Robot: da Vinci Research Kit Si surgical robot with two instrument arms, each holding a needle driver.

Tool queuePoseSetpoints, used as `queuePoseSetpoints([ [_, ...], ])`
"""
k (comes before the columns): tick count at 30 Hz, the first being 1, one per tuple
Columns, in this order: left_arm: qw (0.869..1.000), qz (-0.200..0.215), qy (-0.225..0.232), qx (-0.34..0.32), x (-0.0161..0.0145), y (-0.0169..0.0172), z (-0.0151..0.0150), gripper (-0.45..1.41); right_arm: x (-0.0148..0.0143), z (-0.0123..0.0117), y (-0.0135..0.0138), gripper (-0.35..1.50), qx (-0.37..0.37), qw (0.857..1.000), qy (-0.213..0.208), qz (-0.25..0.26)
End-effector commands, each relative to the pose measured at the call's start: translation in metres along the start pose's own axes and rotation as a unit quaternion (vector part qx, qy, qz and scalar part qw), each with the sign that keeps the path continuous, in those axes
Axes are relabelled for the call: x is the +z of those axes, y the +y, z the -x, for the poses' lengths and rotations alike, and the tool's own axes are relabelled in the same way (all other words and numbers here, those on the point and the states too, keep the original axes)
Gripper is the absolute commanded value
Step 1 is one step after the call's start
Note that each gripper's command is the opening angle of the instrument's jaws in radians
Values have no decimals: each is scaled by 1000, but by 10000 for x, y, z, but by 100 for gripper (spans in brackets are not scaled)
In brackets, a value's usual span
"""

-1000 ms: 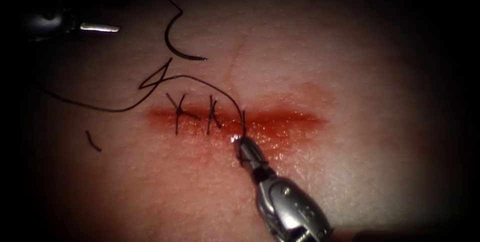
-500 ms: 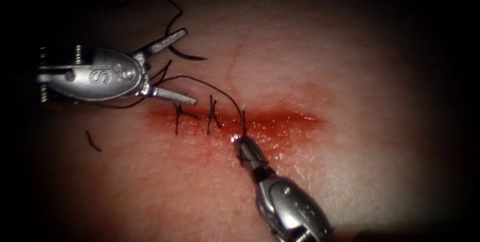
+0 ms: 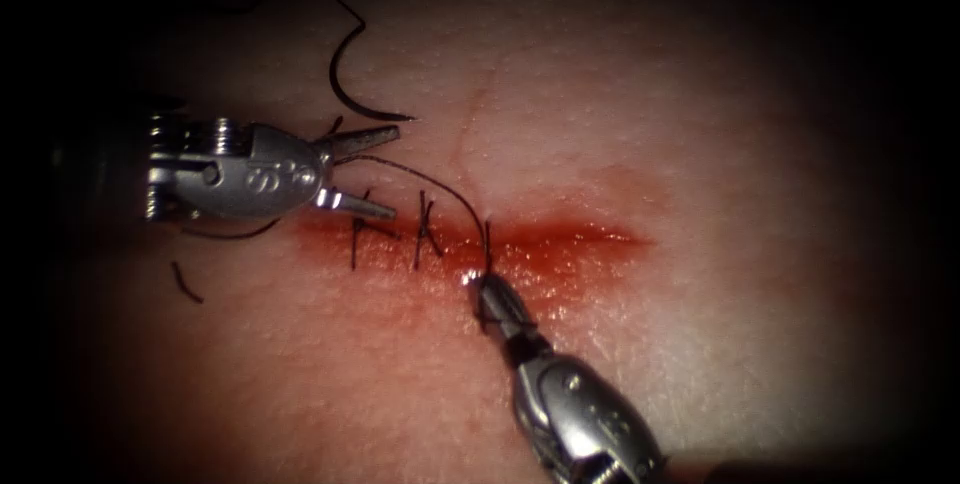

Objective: Wound Closure
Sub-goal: Move the right arm down and the left arm up to secure the knot.

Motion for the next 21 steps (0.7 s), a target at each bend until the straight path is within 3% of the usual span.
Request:
queuePoseSetpoints([
  [1,1000,-1,-1,0,6,-3,0,20,2,8,-5,-35,1,1000,0,-1],
  [2,1000,-5,-8,-1,6,-6,1,5,2,8,-5,-35,1,1000,-1,-3],
  [5,1000,-10,-19,-2,7,-10,3,-17,1,7,-5,-35,1,1000,-1,-3],
  [6,1000,-11,-21,-2,8,-13,5,-45,1,7,-6,-35,1,1000,-1,-3],
  [18,999,17,-21,27,6,-38,22,-45,-1,5,-7,-35,1,1000,-3,-3],
  [21,1000,-3,-14,27,13,-50,20,-45,-1,6,-8,-35,1,1000,-3,-2],
])
